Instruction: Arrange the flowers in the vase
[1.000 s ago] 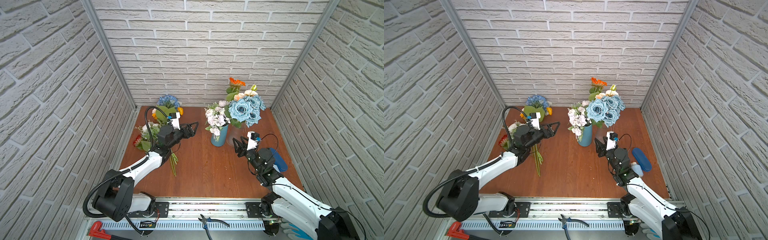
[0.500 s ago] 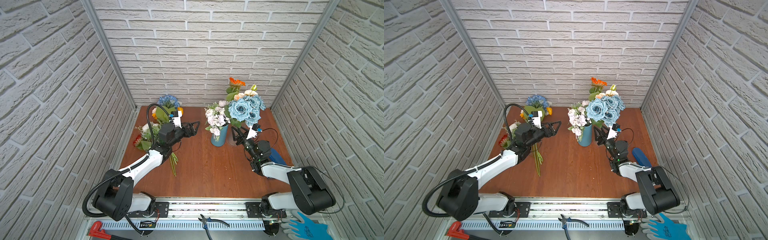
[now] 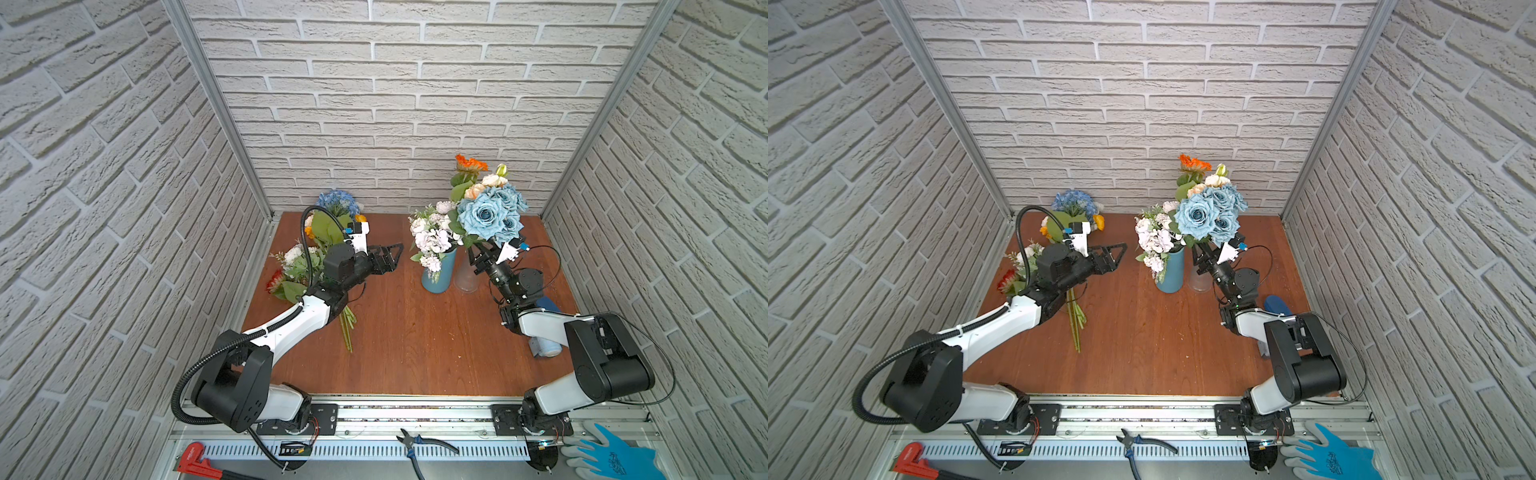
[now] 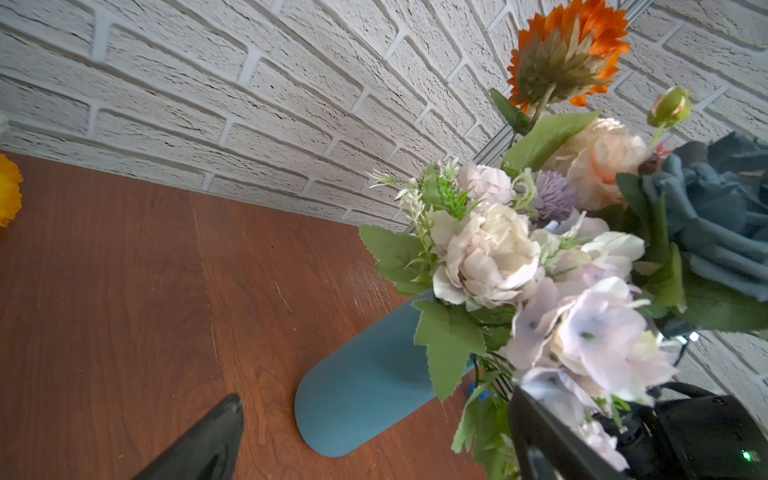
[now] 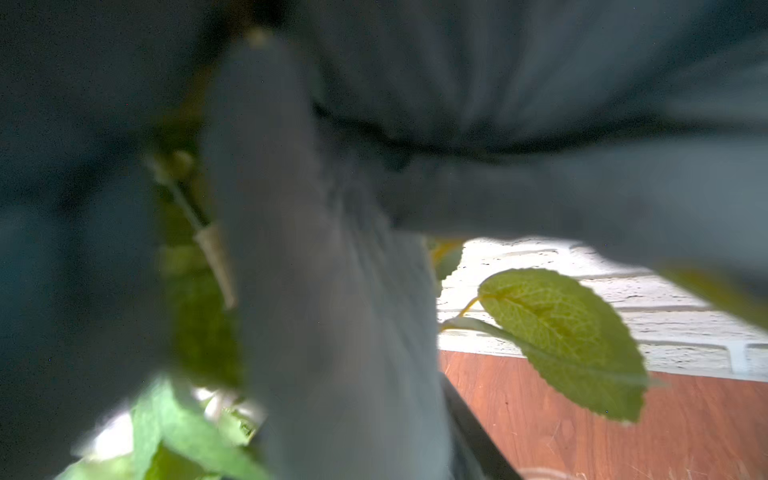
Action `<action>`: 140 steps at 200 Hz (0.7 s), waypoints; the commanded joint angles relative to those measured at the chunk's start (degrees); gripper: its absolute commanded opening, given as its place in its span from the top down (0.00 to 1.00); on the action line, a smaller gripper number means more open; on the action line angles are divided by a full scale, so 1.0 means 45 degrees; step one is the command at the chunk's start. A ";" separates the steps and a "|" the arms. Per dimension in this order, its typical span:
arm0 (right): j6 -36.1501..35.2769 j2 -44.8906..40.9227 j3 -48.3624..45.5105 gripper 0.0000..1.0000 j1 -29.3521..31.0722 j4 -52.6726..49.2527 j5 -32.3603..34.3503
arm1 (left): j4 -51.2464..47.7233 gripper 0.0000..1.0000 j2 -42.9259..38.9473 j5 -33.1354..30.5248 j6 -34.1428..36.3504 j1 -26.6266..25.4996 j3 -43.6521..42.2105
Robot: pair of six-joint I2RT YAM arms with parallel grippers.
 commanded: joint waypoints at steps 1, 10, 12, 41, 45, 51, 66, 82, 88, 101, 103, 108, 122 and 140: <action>0.0125 0.0206 0.0547 0.58 -0.0075 0.0722 -0.0647 | 0.0338 0.02 -0.0002 -0.0149 0.0307 -0.0091 0.0452; 0.0124 0.0341 0.0673 0.62 -0.0072 0.0734 -0.0848 | 0.0336 0.02 -0.0002 -0.0154 0.0313 -0.0090 0.0425; 0.0124 0.0379 0.0717 0.63 -0.0061 0.0719 -0.0890 | 0.0331 0.02 -0.0017 -0.0165 0.0323 -0.0095 0.0433; 0.0358 0.0672 0.0762 0.90 -0.0058 0.0737 -0.1255 | 0.0289 0.02 -0.0060 -0.0172 0.0351 -0.0102 0.0442; 0.0365 0.0672 0.0703 0.93 -0.0068 0.0733 -0.1234 | 0.0278 0.02 -0.0080 -0.0196 0.0379 -0.0113 0.0432; 0.0359 0.0631 0.0591 0.93 -0.0054 0.0747 -0.1202 | 0.0260 0.02 -0.0109 -0.0190 0.0373 -0.0103 0.0433; 0.0247 0.0504 0.0309 0.94 -0.0017 0.0731 -0.1163 | 0.0239 0.02 -0.0157 -0.0228 0.0395 -0.0104 0.0406; 0.0021 0.0421 0.0048 0.94 0.0094 0.0650 -0.1135 | 0.0220 0.02 -0.0159 -0.0248 0.0445 -0.0149 0.0417; -0.0072 0.0385 0.0002 0.94 0.0138 0.0440 -0.1172 | 0.0236 0.02 -0.0159 -0.0250 0.0424 -0.0147 0.0408; -0.0424 0.0276 -0.0038 0.94 0.0318 -0.0174 -0.1255 | 0.0238 0.02 -0.0102 -0.0237 0.0448 -0.0172 0.0451; -0.0501 0.0251 -0.0052 0.94 0.0354 -0.0294 -0.1260 | 0.0238 0.02 -0.0105 -0.0230 0.0423 -0.0164 0.0447; -0.0734 0.0179 -0.0077 0.94 0.0451 -0.0577 -0.1241 | 0.0238 0.02 -0.0089 -0.0218 0.0414 -0.0181 0.0465; -0.1357 -0.0084 -0.0177 0.94 0.0722 -0.1436 -0.1079 | 0.0267 0.02 -0.0080 -0.0226 0.0424 -0.0225 0.0481; -0.2216 -0.0332 -0.0224 0.94 0.1002 -0.2583 -0.0791 | 0.0311 0.02 -0.0071 -0.0247 0.0430 -0.0272 0.0495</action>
